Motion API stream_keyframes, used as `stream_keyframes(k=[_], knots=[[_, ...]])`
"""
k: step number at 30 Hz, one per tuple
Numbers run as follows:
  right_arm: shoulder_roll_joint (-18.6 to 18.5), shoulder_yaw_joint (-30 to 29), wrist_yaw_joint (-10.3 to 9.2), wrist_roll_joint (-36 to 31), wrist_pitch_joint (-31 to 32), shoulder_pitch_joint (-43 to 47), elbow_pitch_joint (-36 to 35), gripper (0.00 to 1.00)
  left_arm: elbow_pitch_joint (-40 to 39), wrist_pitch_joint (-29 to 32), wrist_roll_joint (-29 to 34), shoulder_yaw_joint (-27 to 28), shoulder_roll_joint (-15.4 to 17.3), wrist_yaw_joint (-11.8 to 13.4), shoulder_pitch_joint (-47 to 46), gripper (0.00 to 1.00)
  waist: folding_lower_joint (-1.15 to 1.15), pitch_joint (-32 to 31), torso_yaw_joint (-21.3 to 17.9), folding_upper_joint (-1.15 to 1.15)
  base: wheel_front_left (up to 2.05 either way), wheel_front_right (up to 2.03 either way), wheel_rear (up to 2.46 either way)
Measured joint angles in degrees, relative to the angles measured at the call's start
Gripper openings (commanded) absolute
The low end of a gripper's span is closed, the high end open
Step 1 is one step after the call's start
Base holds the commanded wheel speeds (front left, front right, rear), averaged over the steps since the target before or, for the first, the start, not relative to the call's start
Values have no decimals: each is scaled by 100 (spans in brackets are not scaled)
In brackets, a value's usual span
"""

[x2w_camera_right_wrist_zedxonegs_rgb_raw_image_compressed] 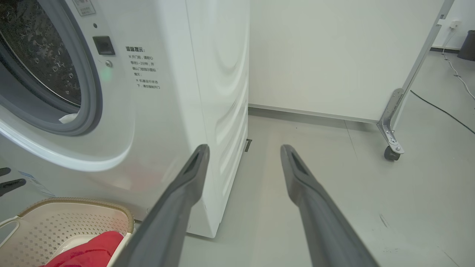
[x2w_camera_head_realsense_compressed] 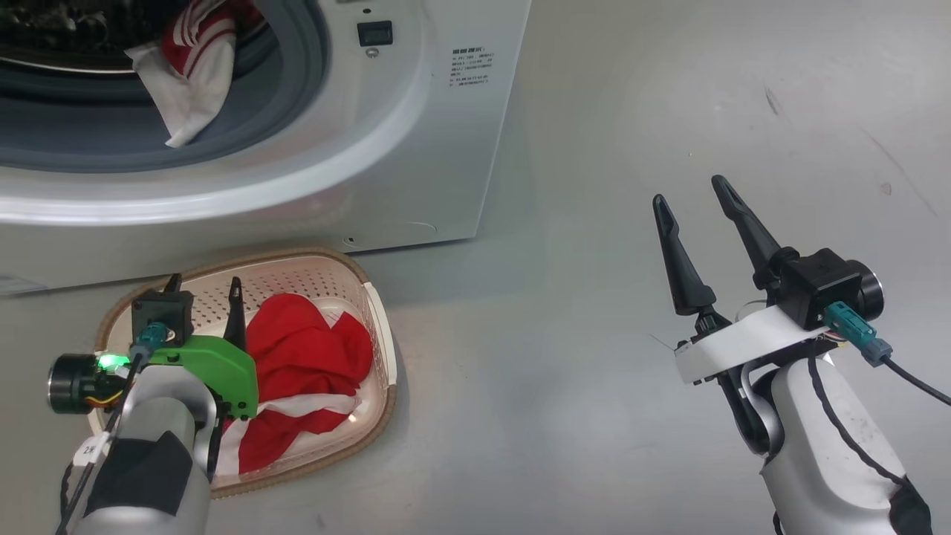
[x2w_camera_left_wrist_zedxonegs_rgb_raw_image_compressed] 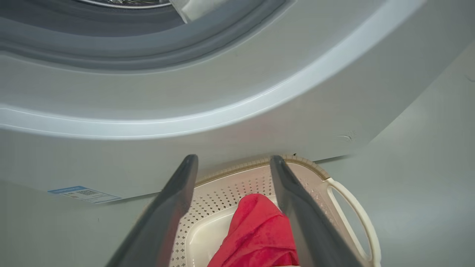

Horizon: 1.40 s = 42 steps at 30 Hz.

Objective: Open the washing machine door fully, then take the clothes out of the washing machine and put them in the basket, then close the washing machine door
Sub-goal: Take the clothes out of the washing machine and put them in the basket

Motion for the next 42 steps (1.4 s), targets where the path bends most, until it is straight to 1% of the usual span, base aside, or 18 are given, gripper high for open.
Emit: stream_keyframes(k=[4,7,15,22,31,42], knots=[[11,1,0,0,0,96,70,100,-75,-1,-1,-25,-40,-87,42,100,0,-243,60,0,0,0,0],[19,2,0,0,0,186,113,100,-208,-2,-13,-22,-52,-101,148,100,0,-433,99,0,0,0,0],[60,-12,1,46,0,478,209,100,-945,-4,-35,-12,-135,-198,411,100,0,-916,193,0,0,0,0],[60,9,42,46,0,564,233,100,-1463,-11,-83,56,-143,-200,772,100,0,-1258,262,0,0,0,0],[62,-13,41,46,0,666,171,100,-2146,-16,-187,183,-172,-193,1164,100,0,-1495,307,0,0,0,0],[65,-80,38,46,0,760,102,100,-2608,-16,-285,269,-205,-134,1551,100,0,-1579,310,0,0,0,0]])
